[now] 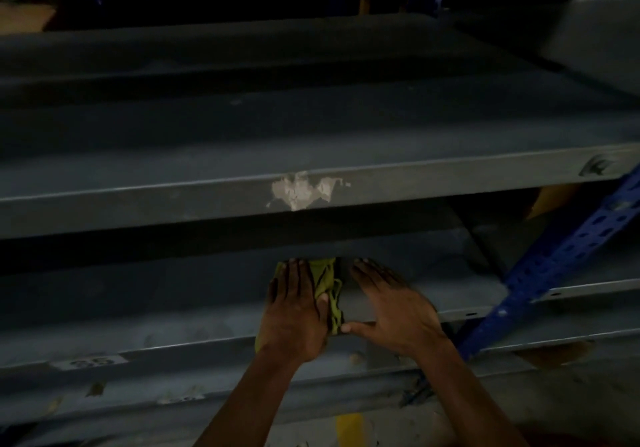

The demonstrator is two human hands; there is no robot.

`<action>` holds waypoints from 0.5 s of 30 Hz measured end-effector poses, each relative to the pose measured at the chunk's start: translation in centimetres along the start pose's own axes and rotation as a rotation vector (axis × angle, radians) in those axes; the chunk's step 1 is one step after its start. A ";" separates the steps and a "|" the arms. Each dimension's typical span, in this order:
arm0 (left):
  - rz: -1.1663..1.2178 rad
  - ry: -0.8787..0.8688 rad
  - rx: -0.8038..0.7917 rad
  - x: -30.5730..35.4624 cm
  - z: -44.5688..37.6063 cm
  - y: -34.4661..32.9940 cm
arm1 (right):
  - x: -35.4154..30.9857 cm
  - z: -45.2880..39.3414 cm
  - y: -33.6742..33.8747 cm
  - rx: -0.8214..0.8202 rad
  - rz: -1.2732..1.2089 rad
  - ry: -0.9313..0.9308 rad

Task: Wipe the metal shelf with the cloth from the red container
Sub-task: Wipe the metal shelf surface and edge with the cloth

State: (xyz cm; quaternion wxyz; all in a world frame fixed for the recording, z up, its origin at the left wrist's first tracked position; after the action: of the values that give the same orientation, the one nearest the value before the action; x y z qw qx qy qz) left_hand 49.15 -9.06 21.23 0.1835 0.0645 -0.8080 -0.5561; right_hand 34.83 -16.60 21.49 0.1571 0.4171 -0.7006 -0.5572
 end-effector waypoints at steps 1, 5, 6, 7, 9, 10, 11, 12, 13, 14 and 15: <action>-0.007 0.027 0.007 -0.2 -0.2 0.1 | 0.1 0.1 0.0 0.002 0.006 0.000; -0.075 0.109 -0.053 0.0 -1.2 -0.4 | 0.1 0.6 0.4 0.019 0.015 -0.003; -0.081 0.129 -0.057 0.3 -1.5 -0.6 | 0.1 0.7 0.5 0.027 0.013 -0.008; -0.071 0.150 -0.052 0.7 -2.0 -0.8 | 0.0 0.7 0.5 0.034 0.008 -0.015; -0.052 0.181 -0.050 1.4 -2.8 -1.4 | 0.0 0.7 0.5 0.044 -0.005 -0.025; -0.059 0.175 -0.056 1.8 -3.3 -1.8 | 0.1 0.7 0.5 0.052 -0.012 -0.030; -0.051 0.168 -0.087 2.1 -3.7 -2.5 | 0.1 0.6 0.4 0.059 -0.017 -0.036; -0.051 0.160 -0.122 2.5 -4.1 -3.0 | 0.2 0.6 0.4 0.066 -0.021 -0.042; -0.060 0.135 -0.152 2.9 -4.4 -3.2 | 0.3 0.5 0.4 0.072 -0.022 -0.048; -0.069 0.103 -0.164 3.4 -4.6 -3.3 | 0.4 0.5 0.4 0.076 -0.022 -0.051; -0.076 0.080 -0.170 3.7 -4.7 -3.2 | 0.5 0.4 0.3 0.079 -0.025 -0.054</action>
State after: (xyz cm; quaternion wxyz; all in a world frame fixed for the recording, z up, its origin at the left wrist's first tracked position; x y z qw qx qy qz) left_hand 47.15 -15.46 20.61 0.1991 0.1015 -0.7470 -0.6261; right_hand 34.11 -16.67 21.55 0.1147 0.4167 -0.7207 -0.5420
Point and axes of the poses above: each hand's wrist, its own z-axis away from the middle knuckle, its own y-axis out of the back of the hand, x = y × z, the point moved 7 cm from there along -z, towards the middle knuckle, and after that the axes turned 13 degrees about x, right-handed, at the moved point
